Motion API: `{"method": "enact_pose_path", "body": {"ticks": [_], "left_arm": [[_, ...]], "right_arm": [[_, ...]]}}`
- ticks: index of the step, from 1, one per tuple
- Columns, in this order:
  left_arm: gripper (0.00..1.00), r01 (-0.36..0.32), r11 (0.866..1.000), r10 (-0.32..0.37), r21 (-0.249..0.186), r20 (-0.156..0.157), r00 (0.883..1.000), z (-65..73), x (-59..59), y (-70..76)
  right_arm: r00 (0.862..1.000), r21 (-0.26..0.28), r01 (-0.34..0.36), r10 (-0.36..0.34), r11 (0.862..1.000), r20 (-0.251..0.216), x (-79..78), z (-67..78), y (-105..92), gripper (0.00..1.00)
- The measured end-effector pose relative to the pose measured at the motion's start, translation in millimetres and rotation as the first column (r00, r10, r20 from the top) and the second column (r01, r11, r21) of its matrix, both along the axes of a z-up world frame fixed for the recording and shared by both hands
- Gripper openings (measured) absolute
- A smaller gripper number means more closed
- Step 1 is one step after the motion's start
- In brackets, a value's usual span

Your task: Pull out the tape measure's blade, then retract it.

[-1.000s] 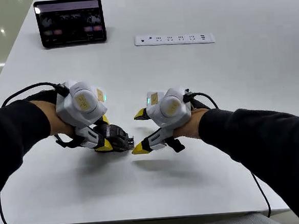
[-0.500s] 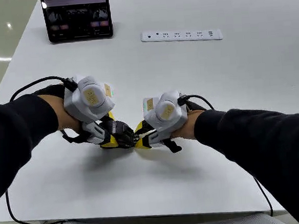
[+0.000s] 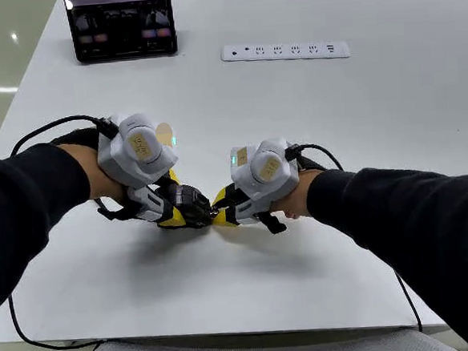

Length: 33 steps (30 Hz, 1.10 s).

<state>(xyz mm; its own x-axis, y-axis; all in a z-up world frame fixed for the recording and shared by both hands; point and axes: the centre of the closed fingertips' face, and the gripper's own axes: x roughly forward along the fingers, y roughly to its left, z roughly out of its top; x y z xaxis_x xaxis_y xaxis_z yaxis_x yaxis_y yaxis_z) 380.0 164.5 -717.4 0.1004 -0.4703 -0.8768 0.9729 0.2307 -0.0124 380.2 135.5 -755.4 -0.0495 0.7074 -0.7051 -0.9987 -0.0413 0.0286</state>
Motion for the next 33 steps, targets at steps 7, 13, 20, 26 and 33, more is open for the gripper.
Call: {"method": "enact_pose_path", "body": {"ticks": [7,13,20,26,33], "left_arm": [[0.31,-0.004,1.000,0.004,-0.008,0.003,1.000,-0.1,0.8,-0.8],[0.31,-0.008,1.000,0.008,-0.004,0.003,1.000,0.1,0.7,-1.3],[0.31,-0.014,1.000,0.014,-0.004,0.008,1.000,-0.2,0.7,-1.6],[0.31,-0.024,1.000,0.024,-0.007,0.013,1.000,0.2,0.9,-1.9],[0.32,-0.024,1.000,0.024,-0.008,0.015,1.000,-0.1,1.5,-1.7]], "right_arm": [[1.000,-0.002,0.009,-0.009,1.000,-0.017,-1.8,-1.2,-4.5,0.08],[1.000,-0.017,0.005,-0.005,1.000,-0.007,-1.1,-2.2,-12.1,0.08],[1.000,-0.026,0.004,-0.004,1.000,0.001,-0.6,-3.2,-19.4,0.08],[1.000,-0.034,0.006,-0.006,0.999,0.007,0.7,-3.5,-27.7,0.08],[1.000,-0.042,0.001,0.000,0.999,0.017,0.5,-3.1,-37.5,0.08]]}}
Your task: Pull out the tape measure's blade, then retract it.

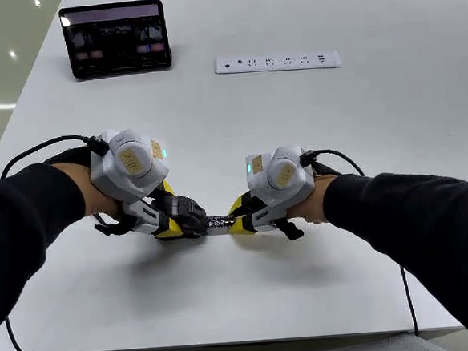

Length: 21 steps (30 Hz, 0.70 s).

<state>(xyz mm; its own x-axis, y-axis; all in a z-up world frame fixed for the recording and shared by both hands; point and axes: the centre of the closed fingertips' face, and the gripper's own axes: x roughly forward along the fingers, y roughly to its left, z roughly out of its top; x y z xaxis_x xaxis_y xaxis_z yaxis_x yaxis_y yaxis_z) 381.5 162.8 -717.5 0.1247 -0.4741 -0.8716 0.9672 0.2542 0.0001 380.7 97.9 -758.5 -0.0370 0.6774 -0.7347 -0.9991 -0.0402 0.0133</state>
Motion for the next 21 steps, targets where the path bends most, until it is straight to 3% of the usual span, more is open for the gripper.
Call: {"method": "enact_pose_path", "body": {"ticks": [21], "left_arm": [[0.31,-0.011,1.000,0.011,-0.003,0.012,1.000,0.4,-0.3,0.0]], "right_arm": [[1.000,-0.030,0.019,-0.019,0.999,-0.004,2.5,-0.4,-27.6,0.08]]}}
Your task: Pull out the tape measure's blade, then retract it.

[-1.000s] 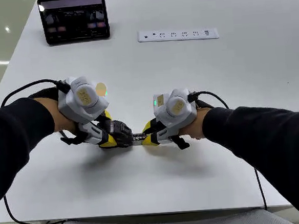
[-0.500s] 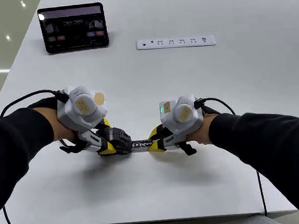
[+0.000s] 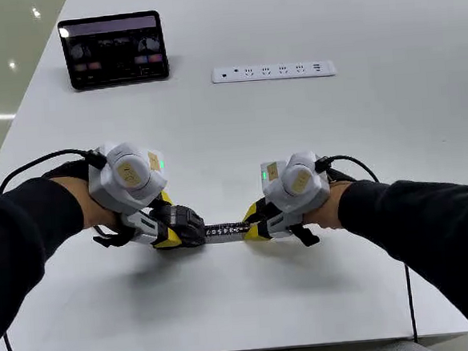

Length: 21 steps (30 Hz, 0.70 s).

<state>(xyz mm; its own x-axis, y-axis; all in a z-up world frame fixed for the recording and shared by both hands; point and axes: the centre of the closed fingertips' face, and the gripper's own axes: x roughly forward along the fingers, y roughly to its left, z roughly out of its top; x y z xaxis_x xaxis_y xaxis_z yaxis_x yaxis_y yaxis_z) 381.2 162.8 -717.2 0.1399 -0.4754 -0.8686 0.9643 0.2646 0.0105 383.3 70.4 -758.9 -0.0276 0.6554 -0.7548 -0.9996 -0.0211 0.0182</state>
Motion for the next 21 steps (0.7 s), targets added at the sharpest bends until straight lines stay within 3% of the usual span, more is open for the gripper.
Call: {"method": "enact_pose_path", "body": {"ticks": [21], "left_arm": [[0.31,-0.001,1.000,0.001,-0.002,0.002,1.000,-0.2,-0.5,-0.4]], "right_arm": [[1.000,-0.011,0.026,-0.026,1.000,-0.008,1.6,0.2,-30.6,0.08]]}}
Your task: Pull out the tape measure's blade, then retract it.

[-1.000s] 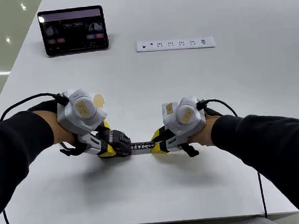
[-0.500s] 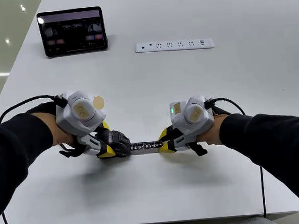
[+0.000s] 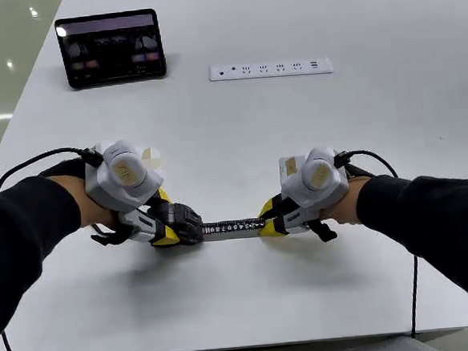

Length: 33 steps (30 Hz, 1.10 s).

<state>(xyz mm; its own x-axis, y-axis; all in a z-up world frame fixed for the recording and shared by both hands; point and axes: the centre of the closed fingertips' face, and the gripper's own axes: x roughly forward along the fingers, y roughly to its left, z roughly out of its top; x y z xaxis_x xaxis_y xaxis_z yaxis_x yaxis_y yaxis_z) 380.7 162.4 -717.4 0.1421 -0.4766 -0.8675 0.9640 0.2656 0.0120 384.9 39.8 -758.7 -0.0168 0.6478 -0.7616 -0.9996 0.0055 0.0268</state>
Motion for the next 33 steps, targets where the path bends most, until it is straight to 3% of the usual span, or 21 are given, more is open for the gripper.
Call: {"method": "enact_pose_path", "body": {"ticks": [33], "left_arm": [[0.32,-0.004,1.000,0.004,-0.001,0.008,1.000,1.2,-1.9,-0.6]], "right_arm": [[0.999,-0.020,0.047,-0.047,0.999,-0.006,3.1,0.7,-40.0,0.08]]}}
